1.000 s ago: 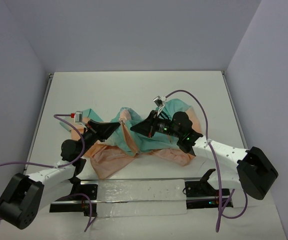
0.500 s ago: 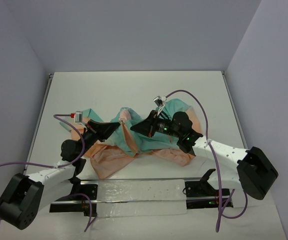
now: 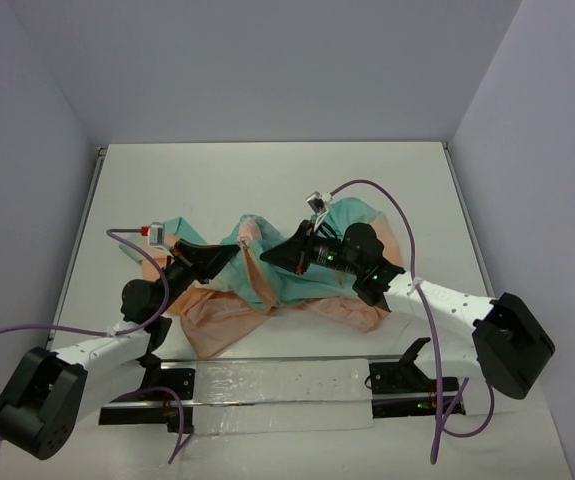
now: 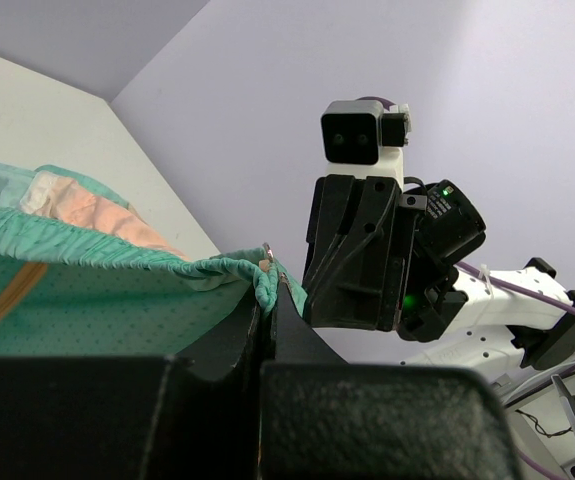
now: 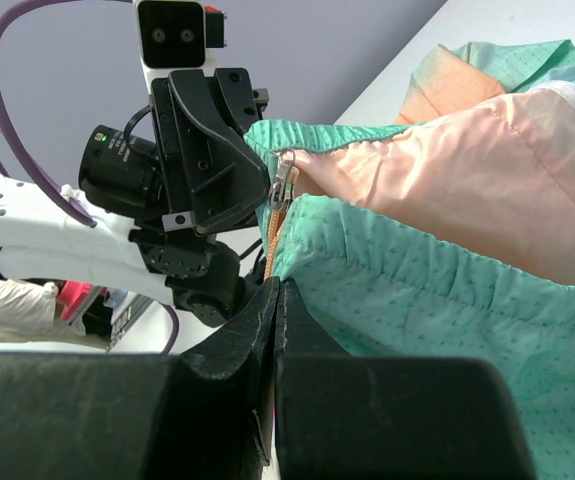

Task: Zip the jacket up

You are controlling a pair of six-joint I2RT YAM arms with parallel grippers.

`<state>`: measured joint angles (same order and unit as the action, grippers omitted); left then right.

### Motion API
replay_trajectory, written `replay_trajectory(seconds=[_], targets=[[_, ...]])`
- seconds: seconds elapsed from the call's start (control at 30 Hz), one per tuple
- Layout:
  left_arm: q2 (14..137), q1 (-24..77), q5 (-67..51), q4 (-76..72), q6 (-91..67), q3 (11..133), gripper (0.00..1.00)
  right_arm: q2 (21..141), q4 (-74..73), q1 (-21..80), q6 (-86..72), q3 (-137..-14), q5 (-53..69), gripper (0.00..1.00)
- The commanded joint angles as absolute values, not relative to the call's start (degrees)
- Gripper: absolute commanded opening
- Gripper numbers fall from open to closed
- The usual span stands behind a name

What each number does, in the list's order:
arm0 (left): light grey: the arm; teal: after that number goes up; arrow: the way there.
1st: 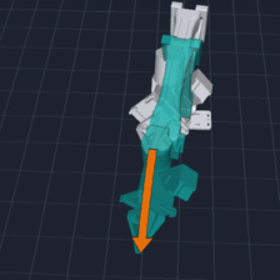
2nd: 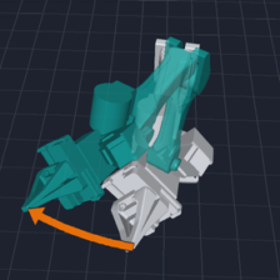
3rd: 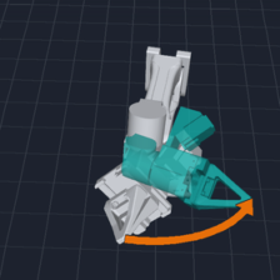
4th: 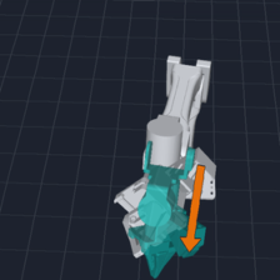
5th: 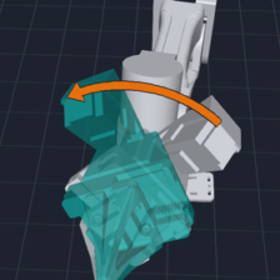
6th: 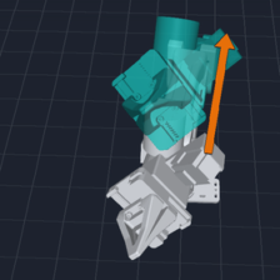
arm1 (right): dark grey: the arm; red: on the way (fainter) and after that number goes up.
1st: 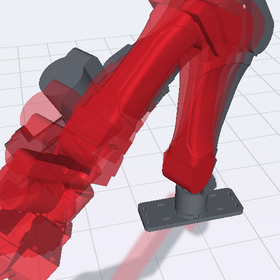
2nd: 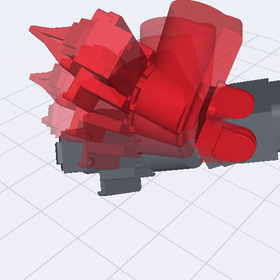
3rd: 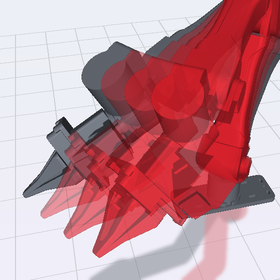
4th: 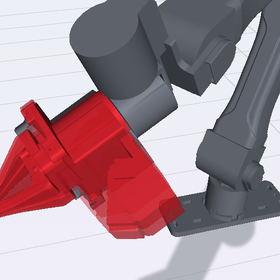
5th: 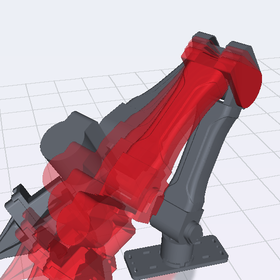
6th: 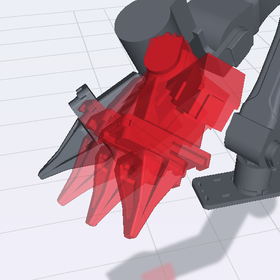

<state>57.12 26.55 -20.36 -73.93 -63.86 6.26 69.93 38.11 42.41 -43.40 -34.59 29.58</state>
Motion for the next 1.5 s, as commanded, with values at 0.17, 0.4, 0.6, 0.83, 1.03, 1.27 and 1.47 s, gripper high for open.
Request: replay_trajectory(seconds=[0.17, 0.4, 0.6, 0.83, 1.03, 1.27, 1.47], targets=[[57.2, 26.7, -20.8, -90.3, -63.4, 7.0, 0.00, 70.5, 40.9, 42.8, -42.8, -37.8, 30.2, 0.00], [57.1, 26.7, -20.6, -90.3, -63.4, 6.9, 0.00, 70.7, 41.0, 42.8, -42.9, -38.0, 30.5, 0.00], [56.8, 26.7, -20.5, -90.0, -63.2, 6.9, 0.00, 69.7, 41.0, 42.8, -42.8, -37.2, 30.2, 0.00], [56.7, 26.7, -20.3, -89.7, -63.3, 6.9, 0.00, 69.4, 41.0, 42.9, -42.8, -36.2, 30.1, 0.00], [56.4, 26.7, -20.1, -89.2, -62.9, 6.9, 0.00, 68.9, 41.3, 42.9, -43.2, -35.2, 30.1, 0.00], [56.8, 26.7, -20.5, -88.8, -62.9, 7.2, 0.00, 68.7, 41.3, 42.9, -43.2, -35.3, 30.2, 0.00], [56.7, 26.7, -20.2, -88.8, -62.8, 7.1, 0.00, 68.6, 41.3, 42.9, -43.2, -35.2, 30.2, 0.00]])
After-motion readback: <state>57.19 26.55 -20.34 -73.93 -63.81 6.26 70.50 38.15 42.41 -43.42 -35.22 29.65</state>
